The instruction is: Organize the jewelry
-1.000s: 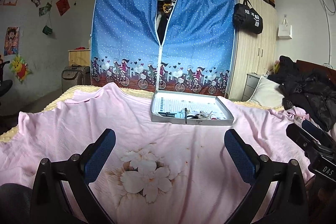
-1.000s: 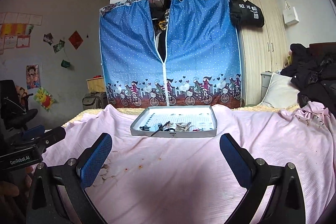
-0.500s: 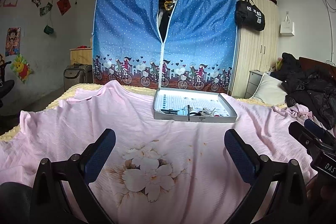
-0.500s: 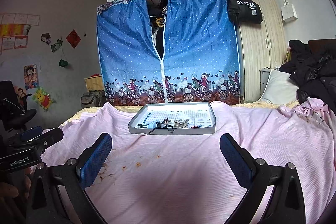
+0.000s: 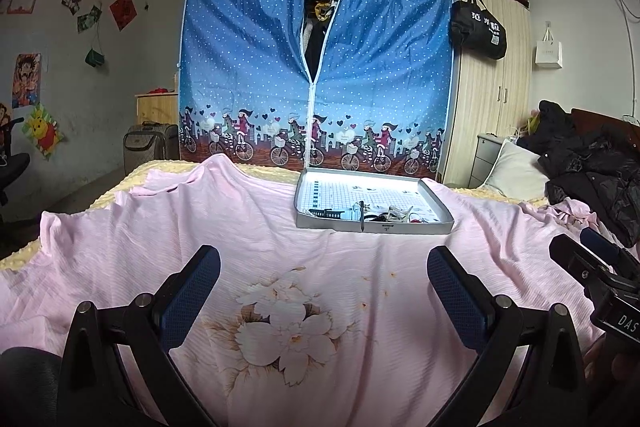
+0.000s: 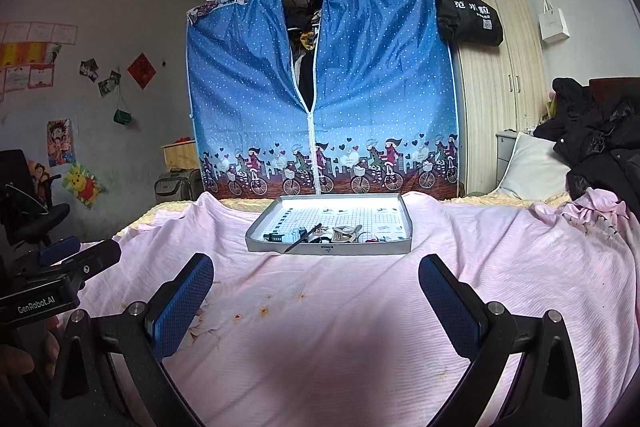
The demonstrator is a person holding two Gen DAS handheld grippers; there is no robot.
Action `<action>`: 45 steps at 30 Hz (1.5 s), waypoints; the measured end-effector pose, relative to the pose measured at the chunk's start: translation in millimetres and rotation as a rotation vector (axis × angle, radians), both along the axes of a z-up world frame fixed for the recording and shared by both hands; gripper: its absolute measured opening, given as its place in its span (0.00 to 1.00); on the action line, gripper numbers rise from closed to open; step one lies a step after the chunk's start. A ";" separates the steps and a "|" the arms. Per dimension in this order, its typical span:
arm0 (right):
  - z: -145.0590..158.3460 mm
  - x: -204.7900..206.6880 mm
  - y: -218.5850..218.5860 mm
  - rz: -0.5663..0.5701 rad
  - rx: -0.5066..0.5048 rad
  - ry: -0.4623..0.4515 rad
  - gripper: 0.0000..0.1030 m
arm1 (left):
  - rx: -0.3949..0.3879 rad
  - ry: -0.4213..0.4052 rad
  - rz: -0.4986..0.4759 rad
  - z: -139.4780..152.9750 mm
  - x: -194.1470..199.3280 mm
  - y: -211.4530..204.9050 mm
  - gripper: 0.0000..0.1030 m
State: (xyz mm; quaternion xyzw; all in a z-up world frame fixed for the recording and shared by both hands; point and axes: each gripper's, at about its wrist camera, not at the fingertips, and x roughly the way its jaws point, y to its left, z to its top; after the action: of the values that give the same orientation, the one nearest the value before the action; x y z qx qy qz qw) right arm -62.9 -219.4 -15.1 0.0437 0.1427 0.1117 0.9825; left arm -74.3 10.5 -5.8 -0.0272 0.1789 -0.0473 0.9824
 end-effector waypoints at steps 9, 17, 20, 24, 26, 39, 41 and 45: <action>0.1 -0.4 0.2 0.000 -0.001 0.001 1.00 | 0.000 0.000 -0.001 -0.3 -0.5 -0.1 0.99; 0.2 -0.7 0.7 0.000 -0.002 0.004 1.00 | 0.001 0.001 -0.001 -1.0 -0.3 1.3 0.99; 0.5 -0.6 0.9 0.000 -0.003 0.003 1.00 | -0.001 0.002 -0.003 -1.1 -0.2 2.0 0.99; 0.1 -0.7 0.8 -0.001 -0.003 0.006 1.00 | -0.002 0.004 -0.004 -1.7 -0.3 2.2 0.99; -0.1 -1.2 0.5 0.000 -0.002 0.005 1.00 | -0.003 0.007 -0.004 -2.0 -0.1 4.0 0.99; 1.1 -0.6 0.7 0.000 -0.002 0.007 1.00 | -0.002 0.006 -0.005 -1.9 0.2 3.8 0.99; 0.8 -0.8 0.7 0.001 -0.003 0.009 1.00 | -0.001 0.007 -0.005 -1.9 0.3 4.8 0.99; -4.4 -3.9 0.7 0.003 -0.005 0.012 1.00 | -0.002 0.007 -0.006 -1.7 0.4 3.9 0.99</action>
State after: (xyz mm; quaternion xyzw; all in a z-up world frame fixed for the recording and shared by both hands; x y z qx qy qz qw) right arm -66.8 -218.7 -19.5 0.0415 0.1492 0.1127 0.9815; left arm -73.9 14.5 -7.6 -0.0278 0.1824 -0.0501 0.9815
